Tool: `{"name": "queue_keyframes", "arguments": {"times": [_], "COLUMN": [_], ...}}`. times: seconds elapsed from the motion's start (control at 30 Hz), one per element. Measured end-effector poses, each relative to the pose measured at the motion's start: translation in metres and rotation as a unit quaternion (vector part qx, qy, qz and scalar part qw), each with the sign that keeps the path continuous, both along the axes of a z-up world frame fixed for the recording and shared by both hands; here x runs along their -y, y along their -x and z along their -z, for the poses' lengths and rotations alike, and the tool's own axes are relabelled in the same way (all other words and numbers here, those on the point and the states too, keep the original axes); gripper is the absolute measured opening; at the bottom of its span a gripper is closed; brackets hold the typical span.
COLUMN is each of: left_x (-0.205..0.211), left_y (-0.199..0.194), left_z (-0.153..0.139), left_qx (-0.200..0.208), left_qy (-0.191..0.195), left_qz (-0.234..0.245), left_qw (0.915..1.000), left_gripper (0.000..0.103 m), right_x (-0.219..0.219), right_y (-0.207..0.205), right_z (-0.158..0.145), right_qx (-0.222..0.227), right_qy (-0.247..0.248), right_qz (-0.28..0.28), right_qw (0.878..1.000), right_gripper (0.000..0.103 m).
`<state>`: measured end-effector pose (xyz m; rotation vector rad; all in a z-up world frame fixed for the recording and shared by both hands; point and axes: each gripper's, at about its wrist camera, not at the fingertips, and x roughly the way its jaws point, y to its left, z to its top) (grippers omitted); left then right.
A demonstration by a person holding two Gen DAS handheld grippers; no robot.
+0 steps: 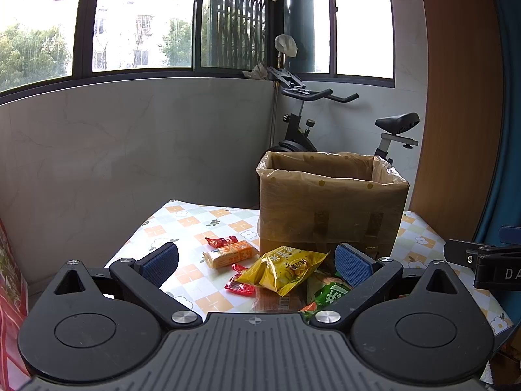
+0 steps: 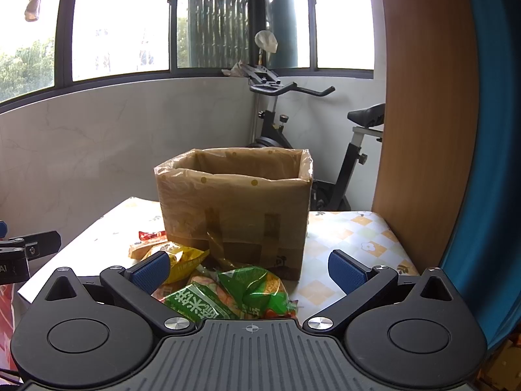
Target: Organize snacks
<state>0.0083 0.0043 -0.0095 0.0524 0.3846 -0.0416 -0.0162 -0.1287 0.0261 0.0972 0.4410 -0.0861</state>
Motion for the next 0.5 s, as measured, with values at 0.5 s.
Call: {"name": "queue_keyframes", "arguments": {"times": [0.5], "left_x": [-0.038], "left_y": [-0.036], "left_z": [0.007], "left_qx": [-0.015], "left_qy": [0.046], "left_qz": [-0.068], "left_qw": [0.9965], "left_gripper": [0.103], "right_x": [0.035], "right_y": [-0.022], "right_z": [0.038], "right_qx": [-0.013], "right_qy": [-0.024], "right_qz": [0.012], "right_qw": [1.000], "right_gripper": [0.103]}}
